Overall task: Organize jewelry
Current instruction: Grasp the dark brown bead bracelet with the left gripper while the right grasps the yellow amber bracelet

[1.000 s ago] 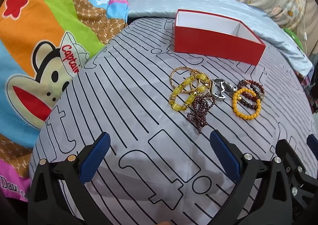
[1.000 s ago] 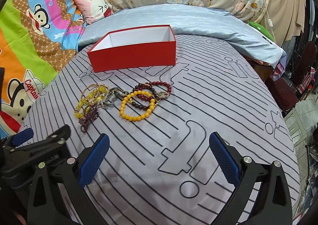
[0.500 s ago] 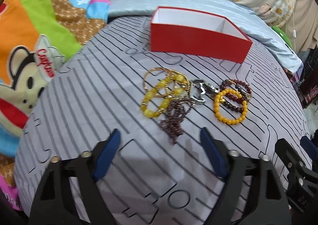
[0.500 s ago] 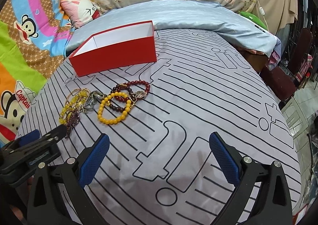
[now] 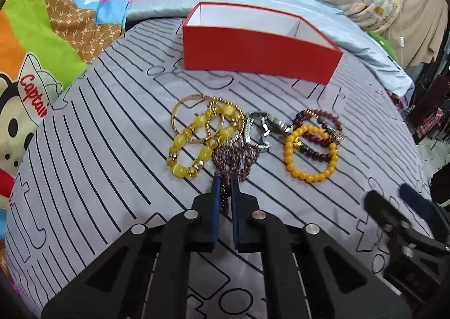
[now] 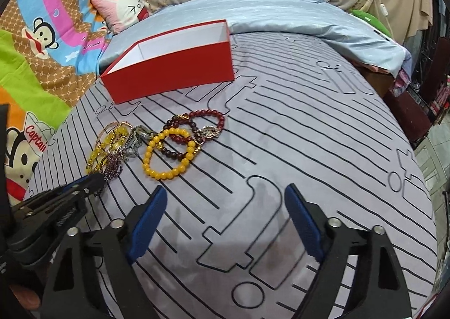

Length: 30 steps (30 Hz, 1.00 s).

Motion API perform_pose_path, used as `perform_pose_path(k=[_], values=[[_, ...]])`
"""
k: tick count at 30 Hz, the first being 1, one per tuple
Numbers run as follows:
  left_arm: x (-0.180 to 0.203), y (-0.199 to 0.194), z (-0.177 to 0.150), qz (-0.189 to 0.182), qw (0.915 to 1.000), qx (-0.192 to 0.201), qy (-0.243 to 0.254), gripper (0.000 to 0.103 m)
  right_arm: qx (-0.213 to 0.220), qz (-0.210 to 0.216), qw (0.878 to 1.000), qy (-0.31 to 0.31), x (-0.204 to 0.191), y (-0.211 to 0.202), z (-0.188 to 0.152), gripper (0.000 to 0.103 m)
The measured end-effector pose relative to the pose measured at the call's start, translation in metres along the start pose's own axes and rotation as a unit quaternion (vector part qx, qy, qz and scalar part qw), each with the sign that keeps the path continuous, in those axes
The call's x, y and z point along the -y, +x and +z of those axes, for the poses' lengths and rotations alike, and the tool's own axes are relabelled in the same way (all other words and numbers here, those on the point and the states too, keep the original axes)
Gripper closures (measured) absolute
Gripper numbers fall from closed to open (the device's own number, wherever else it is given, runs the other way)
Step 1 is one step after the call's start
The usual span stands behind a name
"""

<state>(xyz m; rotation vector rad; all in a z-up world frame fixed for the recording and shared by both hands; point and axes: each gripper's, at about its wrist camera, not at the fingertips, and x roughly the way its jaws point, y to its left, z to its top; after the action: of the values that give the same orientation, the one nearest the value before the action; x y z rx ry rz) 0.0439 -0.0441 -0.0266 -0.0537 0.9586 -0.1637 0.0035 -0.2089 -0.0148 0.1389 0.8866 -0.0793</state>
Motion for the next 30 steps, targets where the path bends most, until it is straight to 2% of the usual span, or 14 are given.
perform_pose_path(k=[4,6,12,17,26,30], values=[[-0.009,-0.014,0.004,-0.011,0.9998,0.013,-0.002,0.097,-0.009,0.015,1.0,-0.001,-0.008,0.009,0.004,0.039],[-0.017,-0.021,0.005,-0.012,0.9998,0.017,-0.006,0.097,-0.012,0.022,1.0,-0.001,-0.012,0.014,0.007,0.048],[-0.036,-0.035,0.007,-0.007,0.9994,0.026,-0.019,0.098,-0.033,0.046,0.998,0.016,-0.019,0.03,0.013,0.06],[-0.048,-0.035,0.005,0.0,0.9994,0.025,-0.026,0.098,-0.039,0.046,0.998,0.017,-0.027,0.04,0.016,0.064],[-0.053,-0.03,-0.002,0.0,0.9993,0.015,-0.034,0.098,-0.045,0.046,0.998,0.017,-0.028,0.048,0.016,0.09],[-0.053,-0.029,-0.003,-0.001,0.9993,0.014,-0.035,0.098,-0.043,0.047,0.998,0.018,-0.025,0.045,0.015,0.093]])
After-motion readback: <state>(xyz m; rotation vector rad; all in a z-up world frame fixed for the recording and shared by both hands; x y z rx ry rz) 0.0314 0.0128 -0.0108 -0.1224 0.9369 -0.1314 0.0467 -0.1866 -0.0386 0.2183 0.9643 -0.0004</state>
